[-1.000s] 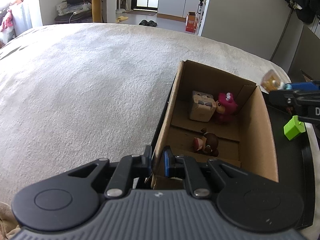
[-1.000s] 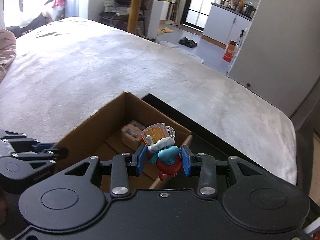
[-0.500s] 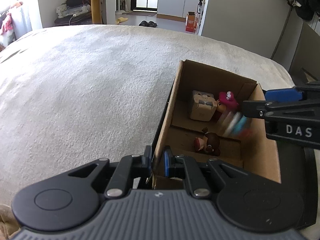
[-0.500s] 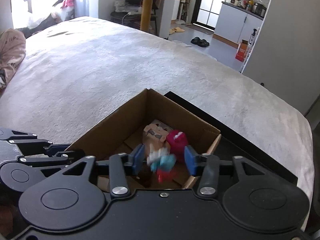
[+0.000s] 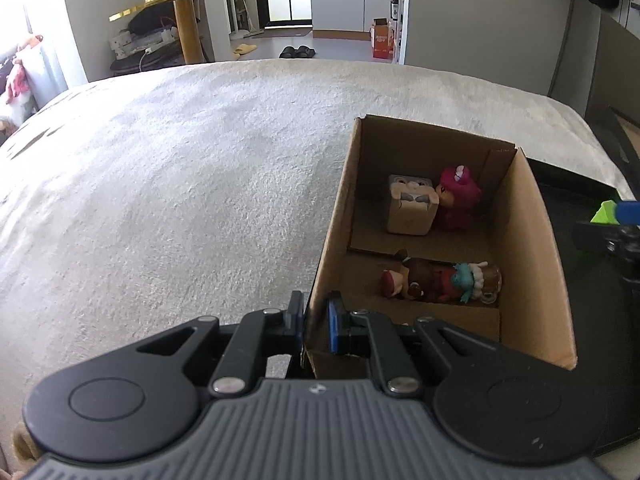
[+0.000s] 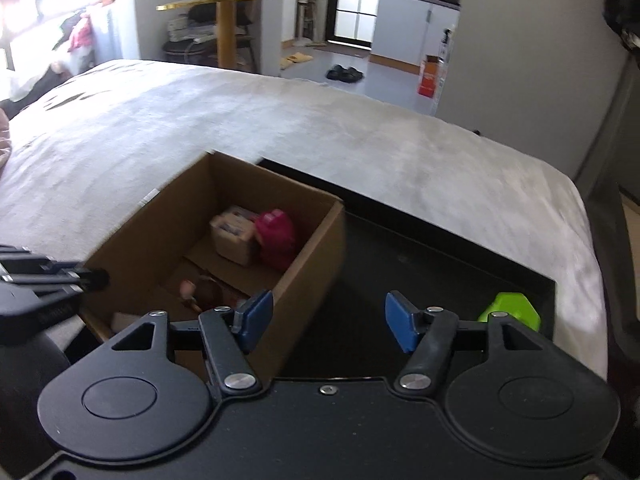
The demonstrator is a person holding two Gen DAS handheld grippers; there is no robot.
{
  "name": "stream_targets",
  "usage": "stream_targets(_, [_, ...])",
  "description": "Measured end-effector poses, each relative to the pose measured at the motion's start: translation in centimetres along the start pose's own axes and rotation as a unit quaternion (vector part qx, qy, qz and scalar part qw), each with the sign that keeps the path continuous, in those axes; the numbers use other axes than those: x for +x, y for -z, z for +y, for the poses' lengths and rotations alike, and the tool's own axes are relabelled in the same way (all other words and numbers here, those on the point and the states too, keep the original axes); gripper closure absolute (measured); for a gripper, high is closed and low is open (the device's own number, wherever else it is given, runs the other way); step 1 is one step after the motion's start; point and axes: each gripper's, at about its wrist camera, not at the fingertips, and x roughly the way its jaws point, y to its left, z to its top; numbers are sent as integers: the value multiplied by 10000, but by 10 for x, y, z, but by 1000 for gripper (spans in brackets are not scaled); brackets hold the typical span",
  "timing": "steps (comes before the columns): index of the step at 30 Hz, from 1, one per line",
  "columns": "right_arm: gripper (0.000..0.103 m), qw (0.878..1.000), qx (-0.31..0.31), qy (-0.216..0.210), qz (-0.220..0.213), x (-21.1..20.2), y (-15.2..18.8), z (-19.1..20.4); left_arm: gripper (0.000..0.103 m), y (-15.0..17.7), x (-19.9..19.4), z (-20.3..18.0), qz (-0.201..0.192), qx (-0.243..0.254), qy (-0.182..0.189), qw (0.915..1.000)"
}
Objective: Organize rigid objects
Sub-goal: 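Move the right gripper to the green hexagonal box and grasp it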
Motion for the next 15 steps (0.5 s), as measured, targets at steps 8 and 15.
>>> stream_targets(8, [38, 9989, 321, 326, 38, 4, 16, -43, 92, 2, -1, -8, -16, 246, -191, 9995])
stream_targets(15, [32, 9962, 501, 707, -22, 16, 21, -79, 91, 2, -1, -15, -14, 447, -377, 9983])
